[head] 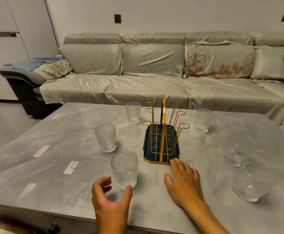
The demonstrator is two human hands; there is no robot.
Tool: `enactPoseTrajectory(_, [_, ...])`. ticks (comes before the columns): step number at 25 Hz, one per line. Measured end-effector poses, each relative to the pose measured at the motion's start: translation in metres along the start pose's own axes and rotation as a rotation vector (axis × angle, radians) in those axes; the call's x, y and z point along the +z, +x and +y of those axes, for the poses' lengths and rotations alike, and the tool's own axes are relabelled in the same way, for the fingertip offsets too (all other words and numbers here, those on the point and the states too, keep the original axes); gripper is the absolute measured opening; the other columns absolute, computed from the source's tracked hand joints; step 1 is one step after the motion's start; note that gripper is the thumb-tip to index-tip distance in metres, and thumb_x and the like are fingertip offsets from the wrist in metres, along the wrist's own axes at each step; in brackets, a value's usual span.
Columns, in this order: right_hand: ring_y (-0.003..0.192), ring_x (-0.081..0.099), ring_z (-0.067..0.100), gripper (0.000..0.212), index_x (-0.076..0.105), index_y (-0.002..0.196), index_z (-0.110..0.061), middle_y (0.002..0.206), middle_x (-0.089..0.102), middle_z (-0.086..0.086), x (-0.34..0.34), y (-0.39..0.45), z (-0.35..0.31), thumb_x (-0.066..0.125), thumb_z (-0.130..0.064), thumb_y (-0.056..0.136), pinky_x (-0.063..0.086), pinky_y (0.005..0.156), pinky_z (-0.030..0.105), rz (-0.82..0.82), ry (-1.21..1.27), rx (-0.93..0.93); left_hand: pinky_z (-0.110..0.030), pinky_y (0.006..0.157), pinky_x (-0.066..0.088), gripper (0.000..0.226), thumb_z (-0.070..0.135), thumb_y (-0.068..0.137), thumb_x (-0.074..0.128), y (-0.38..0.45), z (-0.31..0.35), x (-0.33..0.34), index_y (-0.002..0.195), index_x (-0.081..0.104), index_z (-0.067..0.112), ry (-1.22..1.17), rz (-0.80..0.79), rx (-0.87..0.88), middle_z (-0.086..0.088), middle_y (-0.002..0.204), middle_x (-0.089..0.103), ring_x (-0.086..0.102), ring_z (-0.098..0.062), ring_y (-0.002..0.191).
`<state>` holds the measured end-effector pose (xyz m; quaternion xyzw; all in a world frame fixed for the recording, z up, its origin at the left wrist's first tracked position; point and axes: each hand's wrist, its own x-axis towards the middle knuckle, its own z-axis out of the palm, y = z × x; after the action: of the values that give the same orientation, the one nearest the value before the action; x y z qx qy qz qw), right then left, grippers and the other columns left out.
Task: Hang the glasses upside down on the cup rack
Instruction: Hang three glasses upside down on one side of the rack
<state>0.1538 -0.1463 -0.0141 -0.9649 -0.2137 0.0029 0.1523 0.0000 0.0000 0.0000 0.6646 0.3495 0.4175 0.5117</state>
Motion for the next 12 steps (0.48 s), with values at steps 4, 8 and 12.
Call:
enactPoseTrajectory(4, [0.147,0.007,0.018,0.062,0.010,0.151,-0.028,0.162,0.011,-0.004,-0.002,-0.003,0.000,0.021,-0.053,0.096,0.004,0.118,0.044,0.025,0.010,0.012,-0.046,0.102,0.042,0.094,0.028,0.061,0.090,0.037,0.008,0.004,0.138,0.037,0.031,0.174,-0.377,-0.073,0.004,0.125,0.054,0.051,-0.024,0.118])
enactPoseTrajectory(8, [0.148,0.002,0.017,0.063,0.005,0.151,-0.030,0.162,0.005,-0.006,0.001,-0.001,0.000,0.018,-0.056,0.095,0.000,0.118,0.043,-0.015,0.010,0.033,-0.039,0.091,0.051,0.079,0.032,0.055,0.091,0.051,0.006,0.007,0.122,0.049,0.036,0.179,-0.471,-0.082,0.002,0.117,0.065,0.061,-0.024,0.107])
enactPoseTrajectory(12, [0.148,0.001,0.017,0.065,0.002,0.151,-0.033,0.162,0.000,-0.007,0.003,0.003,-0.002,0.018,-0.060,0.094,0.000,0.118,0.044,-0.030,0.001,0.050,-0.025,0.071,0.054,0.080,0.043,0.045,0.092,0.101,0.040,-0.016,0.116,0.056,0.036,0.173,-0.489,-0.029,0.005,0.113,0.065,0.064,-0.013,0.096])
